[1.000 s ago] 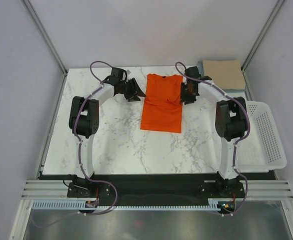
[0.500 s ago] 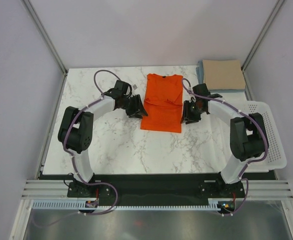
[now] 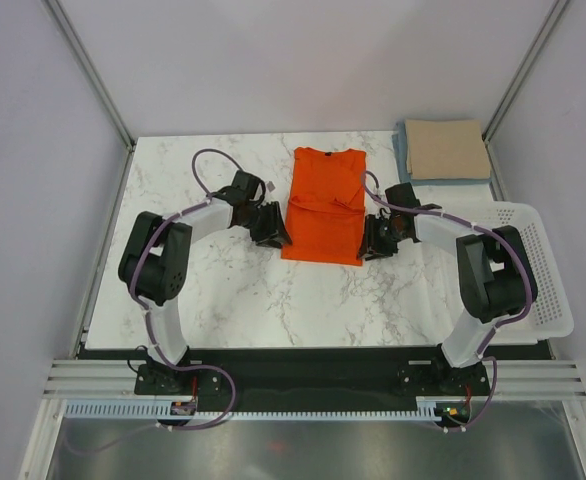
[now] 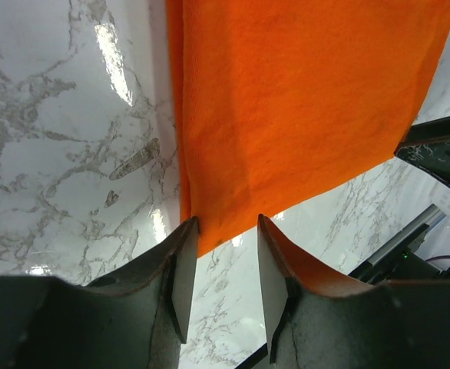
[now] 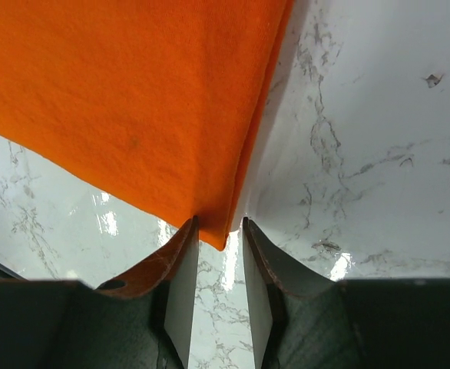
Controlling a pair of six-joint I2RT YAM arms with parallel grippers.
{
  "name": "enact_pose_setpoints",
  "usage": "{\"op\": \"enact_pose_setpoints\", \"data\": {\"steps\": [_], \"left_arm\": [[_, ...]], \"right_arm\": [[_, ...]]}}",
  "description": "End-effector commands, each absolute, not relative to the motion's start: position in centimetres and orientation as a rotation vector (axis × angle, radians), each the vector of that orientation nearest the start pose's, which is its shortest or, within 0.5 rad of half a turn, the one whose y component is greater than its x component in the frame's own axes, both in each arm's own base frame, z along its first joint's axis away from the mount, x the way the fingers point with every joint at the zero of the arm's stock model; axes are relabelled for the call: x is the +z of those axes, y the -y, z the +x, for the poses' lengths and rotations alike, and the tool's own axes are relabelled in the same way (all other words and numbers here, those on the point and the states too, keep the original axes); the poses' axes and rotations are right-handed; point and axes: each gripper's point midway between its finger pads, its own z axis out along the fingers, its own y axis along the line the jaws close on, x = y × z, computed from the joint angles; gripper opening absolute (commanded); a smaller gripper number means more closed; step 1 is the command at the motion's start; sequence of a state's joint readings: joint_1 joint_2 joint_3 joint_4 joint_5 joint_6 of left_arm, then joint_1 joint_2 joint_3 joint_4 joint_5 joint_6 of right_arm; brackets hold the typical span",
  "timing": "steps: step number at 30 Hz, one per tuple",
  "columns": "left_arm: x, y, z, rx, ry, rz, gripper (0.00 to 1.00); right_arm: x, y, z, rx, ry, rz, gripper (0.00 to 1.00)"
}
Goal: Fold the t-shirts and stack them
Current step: Fold the tshirt
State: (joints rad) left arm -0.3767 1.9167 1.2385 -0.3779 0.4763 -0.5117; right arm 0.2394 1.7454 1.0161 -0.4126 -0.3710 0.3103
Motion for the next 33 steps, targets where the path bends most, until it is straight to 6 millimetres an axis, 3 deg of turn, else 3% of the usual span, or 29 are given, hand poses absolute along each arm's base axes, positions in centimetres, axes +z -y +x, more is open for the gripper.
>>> {"op": "enact_pose_setpoints", "data": {"steps": [1, 11, 13, 17, 18, 22, 24, 28, 32, 33], "left_arm": [[3.4, 24.8, 34.8, -0.914, -2.736, 0.056, 0.41], [3.2, 24.8, 34.3, -0.897, -2.74, 0.056, 0.4], [3.4, 24.9, 34.2, -0.906, -2.739, 0.057, 0.33], [3.6, 24.9, 33.9, -0.915, -2.74, 0.051, 0.05], [3.6, 24.9, 33.8, -0.92, -2.742, 0.046, 0.02], [4.3, 24.7, 33.0, -0.921, -2.743, -0.009, 0.02], [4.6, 24.3, 30.9, -0.874, -2.755, -0.046, 0.02], [4.6, 24.3, 29.6, -0.865, -2.757, -0.053, 0.02], [5.0, 24.2, 28.9, -0.872, -2.746, -0.039, 0.04], [5.1, 24.2, 28.8, -0.873, -2.741, -0.035, 0.24]], "right_arm": [[3.4, -16.3, 33.0, 0.707, -2.694, -0.054, 0.36], [3.0, -16.4, 32.8, 0.721, -2.692, -0.037, 0.34], [2.9, -16.6, 32.6, 0.741, -2.689, -0.041, 0.26], [2.8, -16.4, 32.4, 0.73, -2.695, -0.005, 0.09], [2.9, -16.4, 32.4, 0.728, -2.693, 0.01, 0.02], [4.2, -16.2, 31.8, 0.732, -2.663, 0.035, 0.0], [4.2, -15.7, 30.3, 0.717, -2.66, 0.049, 0.0], [3.1, -14.9, 28.6, 0.688, -2.687, 0.068, 0.0], [3.3, -15.0, 28.1, 0.7, -2.664, 0.083, 0.0], [3.3, -15.0, 28.0, 0.705, -2.667, 0.082, 0.0]]}}
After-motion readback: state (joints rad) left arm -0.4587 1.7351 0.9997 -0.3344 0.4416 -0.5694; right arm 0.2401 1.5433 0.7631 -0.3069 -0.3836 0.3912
